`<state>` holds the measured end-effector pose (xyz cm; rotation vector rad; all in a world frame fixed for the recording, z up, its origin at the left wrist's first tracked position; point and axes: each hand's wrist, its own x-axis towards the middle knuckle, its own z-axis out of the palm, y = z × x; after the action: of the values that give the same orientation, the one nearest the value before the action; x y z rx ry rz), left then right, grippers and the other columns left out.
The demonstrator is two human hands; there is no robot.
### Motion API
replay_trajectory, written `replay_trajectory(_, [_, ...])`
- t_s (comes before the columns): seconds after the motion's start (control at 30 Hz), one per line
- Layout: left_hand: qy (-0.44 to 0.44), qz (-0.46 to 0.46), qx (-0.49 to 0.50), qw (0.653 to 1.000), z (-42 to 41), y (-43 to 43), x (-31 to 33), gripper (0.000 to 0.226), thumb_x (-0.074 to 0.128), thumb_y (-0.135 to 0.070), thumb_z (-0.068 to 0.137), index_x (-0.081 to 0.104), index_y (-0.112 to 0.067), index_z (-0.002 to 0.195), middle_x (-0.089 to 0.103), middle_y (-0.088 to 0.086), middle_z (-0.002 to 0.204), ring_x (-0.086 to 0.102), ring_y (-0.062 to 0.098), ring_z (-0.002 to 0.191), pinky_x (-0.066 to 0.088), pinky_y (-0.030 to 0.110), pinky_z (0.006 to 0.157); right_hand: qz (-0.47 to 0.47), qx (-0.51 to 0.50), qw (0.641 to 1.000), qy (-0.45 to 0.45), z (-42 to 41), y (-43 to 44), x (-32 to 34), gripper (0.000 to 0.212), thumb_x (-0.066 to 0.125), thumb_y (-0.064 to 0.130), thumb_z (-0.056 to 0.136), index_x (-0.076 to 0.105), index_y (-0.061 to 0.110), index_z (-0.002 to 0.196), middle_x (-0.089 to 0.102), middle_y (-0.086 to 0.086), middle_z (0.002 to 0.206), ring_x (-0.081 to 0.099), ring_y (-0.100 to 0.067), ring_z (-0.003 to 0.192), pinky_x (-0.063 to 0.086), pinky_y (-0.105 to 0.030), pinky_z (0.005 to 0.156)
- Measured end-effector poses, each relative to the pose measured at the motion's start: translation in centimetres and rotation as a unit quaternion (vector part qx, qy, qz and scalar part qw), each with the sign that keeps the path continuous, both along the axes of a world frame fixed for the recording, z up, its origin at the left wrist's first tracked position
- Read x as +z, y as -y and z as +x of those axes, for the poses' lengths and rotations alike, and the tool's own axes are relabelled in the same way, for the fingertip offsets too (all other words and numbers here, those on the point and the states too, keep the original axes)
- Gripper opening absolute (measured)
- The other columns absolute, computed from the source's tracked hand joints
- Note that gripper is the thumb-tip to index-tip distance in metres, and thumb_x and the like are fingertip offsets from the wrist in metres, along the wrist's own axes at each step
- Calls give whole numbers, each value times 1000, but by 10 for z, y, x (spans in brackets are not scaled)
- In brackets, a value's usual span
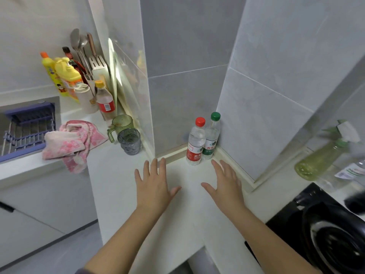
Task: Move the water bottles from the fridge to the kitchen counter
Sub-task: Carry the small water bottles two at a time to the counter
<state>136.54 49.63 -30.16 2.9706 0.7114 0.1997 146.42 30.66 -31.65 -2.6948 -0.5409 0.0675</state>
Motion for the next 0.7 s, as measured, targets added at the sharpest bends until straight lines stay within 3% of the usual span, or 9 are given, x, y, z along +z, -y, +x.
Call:
replay_trajectory(0.13, [20,-45,-24,999,-51,9,21,99,39,-76,83,-2,-21,154,4,4,163,-3,29,149,10,51,118,10,50,999,12,-41,4,19,79,49,65,90,11,40,154,2,2,165,-5,-21,151,5,-48,120])
replay_trajectory(0.27, [58,-87,-19,994,-106,26,36,96,40,-73,84,-4,-24,155,-5,1,163,-13,25,149,5,49,120,-19,118,991,63,-72,11,36,79,39,70,90,0,44,154,-9,3,165,-16,-23,150,-2,-52,119])
replay_trajectory(0.43, [77,-82,50,992,-178,60,49,94,34,-75,85,-6,-27,154,-12,-1,163,-20,21,147,0,46,120,-28,207,972,109,-111,23,58,76,31,70,91,-9,46,151,-17,5,164,-25,-20,148,-5,-53,119])
replay_trajectory(0.6, [116,-75,109,984,-249,101,56,91,30,-76,83,-4,-29,154,-6,-3,163,-17,18,148,2,44,122,-5,295,947,130,-164,35,68,73,29,68,93,-22,54,144,-18,4,163,-26,-20,148,-6,-51,120])
replay_trajectory(0.7, [116,-44,135,983,-287,119,63,90,24,-77,83,-7,-31,154,-11,-5,162,-23,15,146,-2,42,121,15,336,932,133,-193,40,75,71,27,69,92,-21,54,143,-25,8,160,-26,-20,148,-7,-50,120])
